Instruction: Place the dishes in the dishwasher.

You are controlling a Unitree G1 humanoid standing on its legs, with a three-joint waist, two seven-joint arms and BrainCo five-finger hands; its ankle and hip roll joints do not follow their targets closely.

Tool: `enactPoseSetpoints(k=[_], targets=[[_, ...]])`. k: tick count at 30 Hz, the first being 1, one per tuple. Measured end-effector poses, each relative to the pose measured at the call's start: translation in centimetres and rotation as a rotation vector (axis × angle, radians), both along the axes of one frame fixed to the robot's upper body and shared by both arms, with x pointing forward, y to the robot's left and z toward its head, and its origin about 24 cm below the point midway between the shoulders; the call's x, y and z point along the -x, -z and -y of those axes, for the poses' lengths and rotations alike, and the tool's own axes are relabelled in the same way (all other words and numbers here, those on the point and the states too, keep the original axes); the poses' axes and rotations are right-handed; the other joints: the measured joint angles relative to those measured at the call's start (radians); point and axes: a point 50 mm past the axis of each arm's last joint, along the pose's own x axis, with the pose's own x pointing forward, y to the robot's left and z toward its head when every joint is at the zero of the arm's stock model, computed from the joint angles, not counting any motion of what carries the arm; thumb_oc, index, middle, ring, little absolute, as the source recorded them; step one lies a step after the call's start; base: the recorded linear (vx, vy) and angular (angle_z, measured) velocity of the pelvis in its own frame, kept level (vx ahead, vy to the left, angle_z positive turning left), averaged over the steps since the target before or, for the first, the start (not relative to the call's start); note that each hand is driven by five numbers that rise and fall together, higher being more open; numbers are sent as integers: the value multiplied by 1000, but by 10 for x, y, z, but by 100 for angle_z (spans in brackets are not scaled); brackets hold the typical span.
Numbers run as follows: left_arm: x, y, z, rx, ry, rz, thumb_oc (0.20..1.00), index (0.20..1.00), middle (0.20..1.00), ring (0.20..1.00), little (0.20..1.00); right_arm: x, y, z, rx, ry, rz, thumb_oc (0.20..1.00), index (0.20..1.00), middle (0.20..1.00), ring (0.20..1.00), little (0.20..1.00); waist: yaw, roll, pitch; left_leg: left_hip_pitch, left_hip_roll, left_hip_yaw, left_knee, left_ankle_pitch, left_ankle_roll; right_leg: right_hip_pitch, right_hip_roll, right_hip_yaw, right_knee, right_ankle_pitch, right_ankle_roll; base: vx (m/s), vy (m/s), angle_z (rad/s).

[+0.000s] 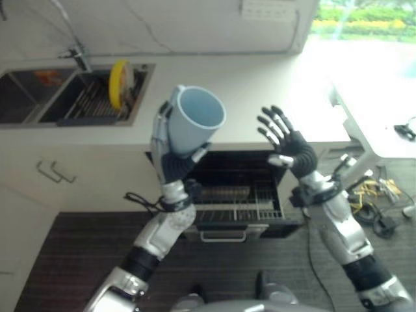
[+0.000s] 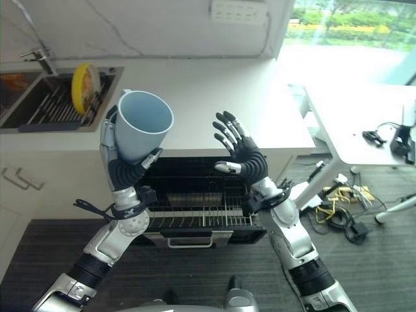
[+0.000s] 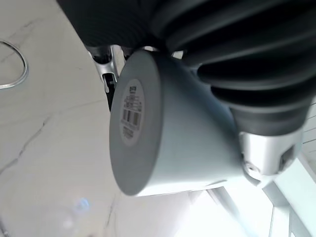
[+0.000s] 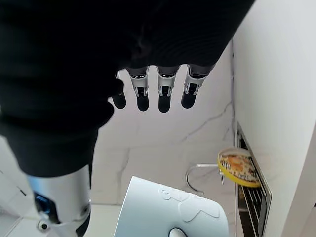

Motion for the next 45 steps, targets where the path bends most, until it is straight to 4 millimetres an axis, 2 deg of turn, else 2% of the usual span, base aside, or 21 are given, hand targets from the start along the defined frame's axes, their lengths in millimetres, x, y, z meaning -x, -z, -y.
enactPoseSetpoints(k=[5, 13, 21, 34, 45], targets=[[0, 2, 7, -43, 42, -21, 200, 200, 200, 200, 200, -10, -18, -16, 26, -59, 28, 1000, 1000, 1000, 1000, 1000, 18, -1, -2, 4, -1, -37, 0, 4, -1, 23, 2, -31, 0, -11, -1, 69, -44, 24], [3, 12, 21, -170, 108, -11, 200, 200, 200, 200, 200, -11, -7, -30, 65, -108, -52, 1000, 1000, 1000, 1000, 1000, 38, -3, -3, 12, 2, -58, 0, 11, -3, 42, 4, -48, 0, -15, -2, 54, -24, 7], [4, 11, 22, -160, 116, 5, 200, 200, 200, 200, 200, -11, -7, -37, 11, -130, -90, 1000, 1000, 1000, 1000, 1000, 36, -4, -3, 17, 6, -60, 0, 16, -6, 47, 9, -47, 2, -17, -5, 4, -1, 0], [4, 12, 24, -162, 132, 0, 200, 200, 200, 200, 200, -10, 2, -45, 44, -165, -141, 1000, 1000, 1000, 1000, 1000, 37, -4, -4, 18, 6, -60, 0, 18, -6, 47, 9, -46, 4, -16, -5, 0, 0, 0], [6, 15, 33, -124, 222, -58, 200, 200, 200, 200, 200, -6, 7, -52, 70, -216, -158, 1000, 1000, 1000, 1000, 1000, 38, -5, -4, 19, 6, -60, 0, 19, -7, 46, 9, -45, 7, -16, -5, 0, 0, 0]])
